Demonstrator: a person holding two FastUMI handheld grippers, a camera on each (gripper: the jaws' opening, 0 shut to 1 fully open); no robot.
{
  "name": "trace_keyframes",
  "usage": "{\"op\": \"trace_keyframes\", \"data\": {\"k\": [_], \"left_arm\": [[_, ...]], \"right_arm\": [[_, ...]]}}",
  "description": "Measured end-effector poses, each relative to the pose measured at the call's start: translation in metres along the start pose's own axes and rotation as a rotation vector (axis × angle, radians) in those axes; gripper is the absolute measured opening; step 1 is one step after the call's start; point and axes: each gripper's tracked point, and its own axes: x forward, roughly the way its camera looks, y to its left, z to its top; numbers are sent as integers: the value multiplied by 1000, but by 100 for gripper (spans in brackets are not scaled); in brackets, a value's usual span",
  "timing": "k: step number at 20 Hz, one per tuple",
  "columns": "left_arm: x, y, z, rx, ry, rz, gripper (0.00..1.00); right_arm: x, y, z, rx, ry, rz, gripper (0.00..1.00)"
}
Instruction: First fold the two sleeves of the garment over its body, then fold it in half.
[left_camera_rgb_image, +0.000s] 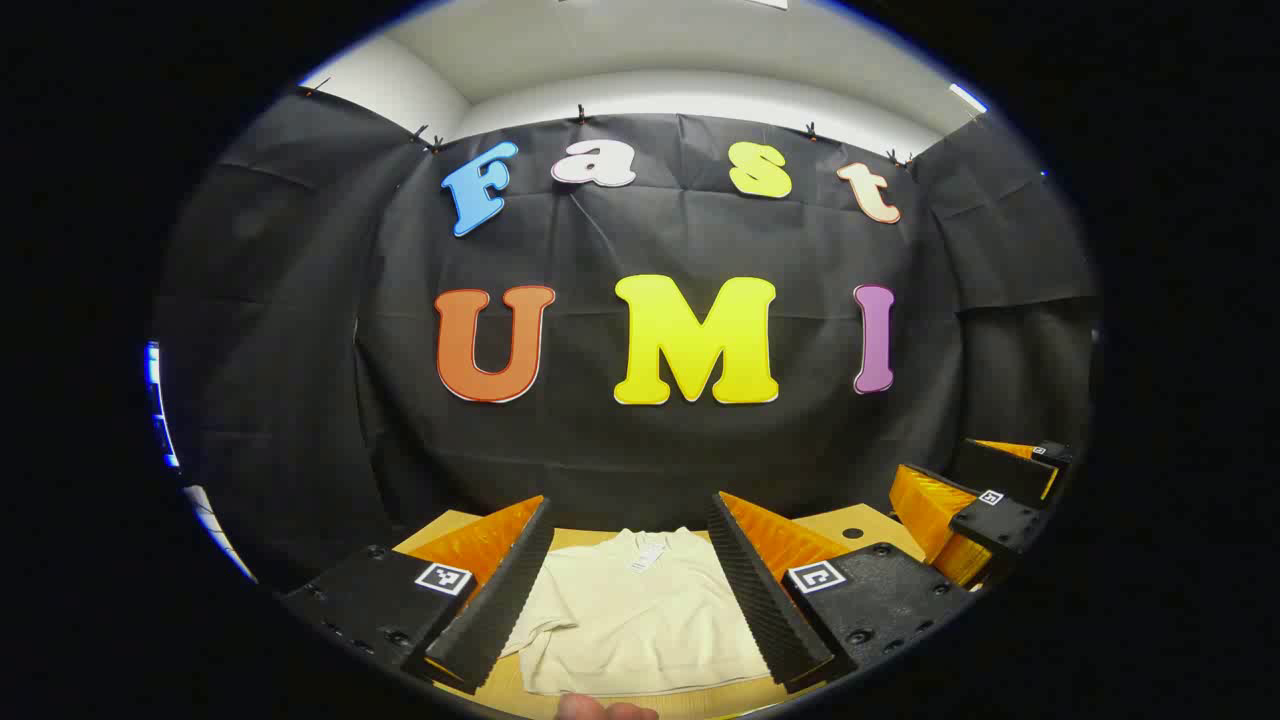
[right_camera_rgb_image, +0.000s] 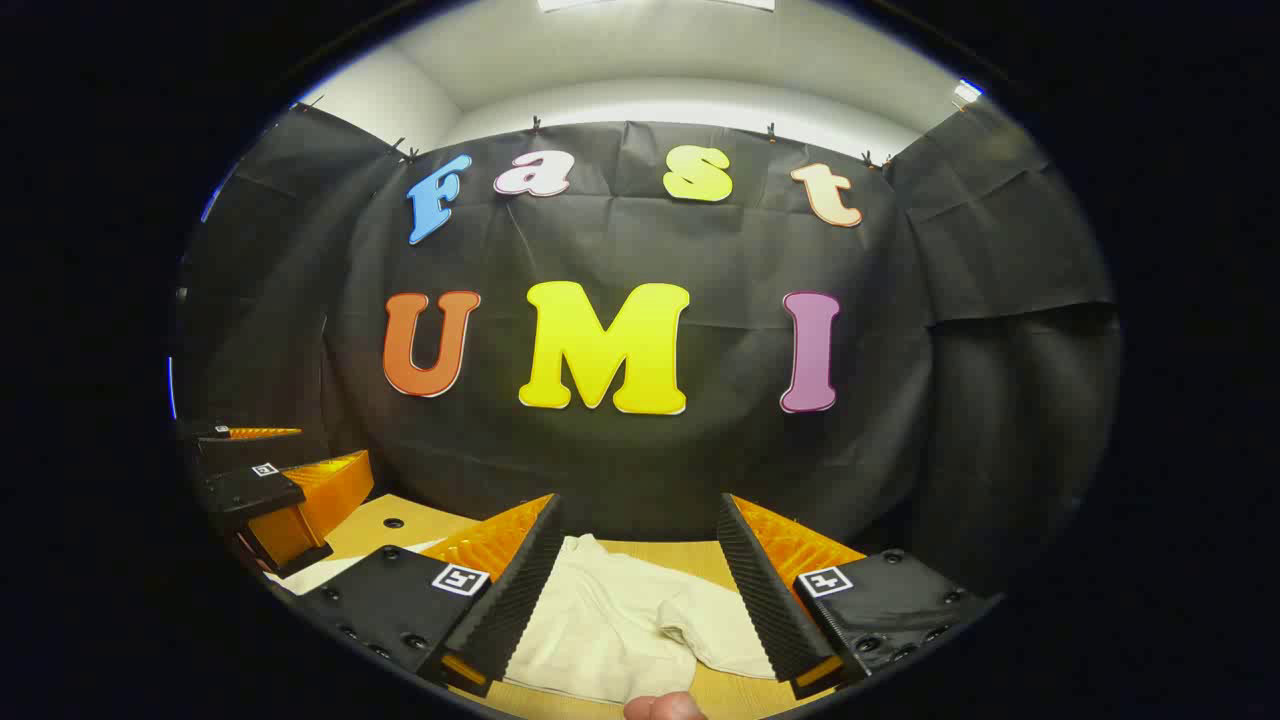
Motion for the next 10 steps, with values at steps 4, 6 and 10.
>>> {"op": "trace_keyframes", "data": {"k": [4,6,10], "left_arm": [[4,-2,-3,-3,2,5,99],[7,-1,-5,-5,8,10,98],[8,-2,-6,-9,14,19,99]], "right_arm": [[3,-4,-1,4,3,-6,95],[5,-5,0,3,2,-5,94],[8,-8,1,9,1,0,96]]}}
